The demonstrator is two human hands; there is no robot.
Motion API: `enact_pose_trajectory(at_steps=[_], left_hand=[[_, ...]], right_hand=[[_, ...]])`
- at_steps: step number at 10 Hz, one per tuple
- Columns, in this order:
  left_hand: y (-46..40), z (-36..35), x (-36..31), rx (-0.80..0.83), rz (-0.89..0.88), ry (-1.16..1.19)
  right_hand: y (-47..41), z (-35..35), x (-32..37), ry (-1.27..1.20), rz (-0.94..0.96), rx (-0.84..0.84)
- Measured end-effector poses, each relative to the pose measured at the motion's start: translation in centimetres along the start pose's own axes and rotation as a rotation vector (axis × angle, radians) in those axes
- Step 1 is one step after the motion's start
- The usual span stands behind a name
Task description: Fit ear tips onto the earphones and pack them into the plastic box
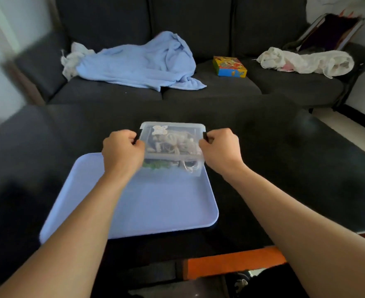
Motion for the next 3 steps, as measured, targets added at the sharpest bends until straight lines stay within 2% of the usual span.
enact_pose_trajectory(at_steps=[1, 2, 3], left_hand=[[0.6, 2.0, 5.2, 0.096, 0.092, -0.018], [1.1, 2.1, 7.9, 0.211, 0.067, -0.044], [1.0, 2.6, 9.0, 0.294, 0.071, 0.041]], right_hand=[[-1.1, -4.8, 2.1, 0.026, 0.021, 0.104], [-1.6, -7.6, 3.0, 0.129, -0.016, 0.193], [-1.5, -8.3, 3.2, 0.219, -0.087, 0.276]])
Point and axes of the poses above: each hand's wrist, its own y-axis away from the middle knuckle, its own z-axis out of the back of the hand, x = y × z, the point moved 9 cm from there along -y, towards the middle knuckle, and after that the axes turned 15 degrees about x, right-handed, at the moved point
